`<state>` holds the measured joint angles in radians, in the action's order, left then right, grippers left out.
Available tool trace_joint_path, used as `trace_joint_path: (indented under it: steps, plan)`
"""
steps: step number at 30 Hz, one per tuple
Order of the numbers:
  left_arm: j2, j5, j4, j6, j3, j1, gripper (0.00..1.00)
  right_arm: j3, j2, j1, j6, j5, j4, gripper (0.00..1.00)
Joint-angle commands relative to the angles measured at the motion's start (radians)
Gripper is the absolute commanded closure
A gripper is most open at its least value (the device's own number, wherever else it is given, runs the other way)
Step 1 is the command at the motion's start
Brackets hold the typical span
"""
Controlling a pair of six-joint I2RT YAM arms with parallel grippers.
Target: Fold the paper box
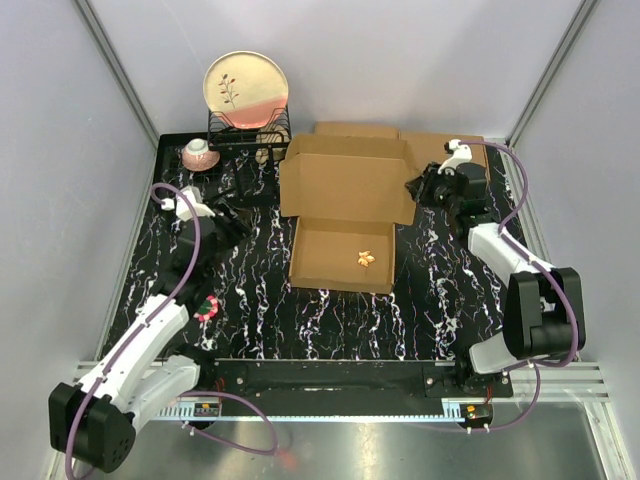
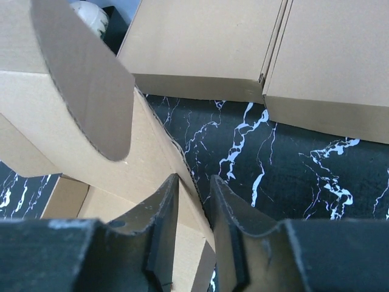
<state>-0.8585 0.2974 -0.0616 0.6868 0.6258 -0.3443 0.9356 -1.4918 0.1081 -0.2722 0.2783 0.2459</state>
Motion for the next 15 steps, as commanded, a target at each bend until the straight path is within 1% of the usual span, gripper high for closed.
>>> trace_joint_path:
  steps: [1,3,4,9,11,12,13,15]
  plan:
    - [-0.036,-0.017,0.059,-0.032,0.063,0.016,0.3,-0.037,0.05,-0.004,0.01,0.044,0.093,0.7]
    - [-0.053,-0.035,0.068,-0.038,0.074,0.031,0.3,-0.063,0.079,-0.002,0.005,0.045,0.099,0.73]
    - [-0.075,-0.05,0.107,-0.041,0.081,0.039,0.3,-0.07,0.09,-0.004,0.002,0.048,0.101,0.74]
    - [-0.191,-0.217,0.207,-0.062,0.115,0.1,0.28,-0.1,0.16,0.016,-0.007,0.024,0.053,0.76]
    - [-0.246,-0.283,0.276,-0.069,0.124,0.122,0.28,-0.109,0.176,0.028,0.001,0.021,0.029,0.8]
    - [-0.261,-0.291,0.302,-0.069,0.126,0.128,0.28,-0.113,0.188,0.033,0.007,0.013,0.021,0.81]
    - [-0.283,-0.319,0.363,-0.075,0.121,0.133,0.28,-0.118,0.195,0.036,0.008,0.01,0.015,0.82]
    - [-0.303,-0.365,0.429,-0.09,0.115,0.143,0.28,-0.135,0.218,0.05,0.014,-0.001,0.0,0.83]
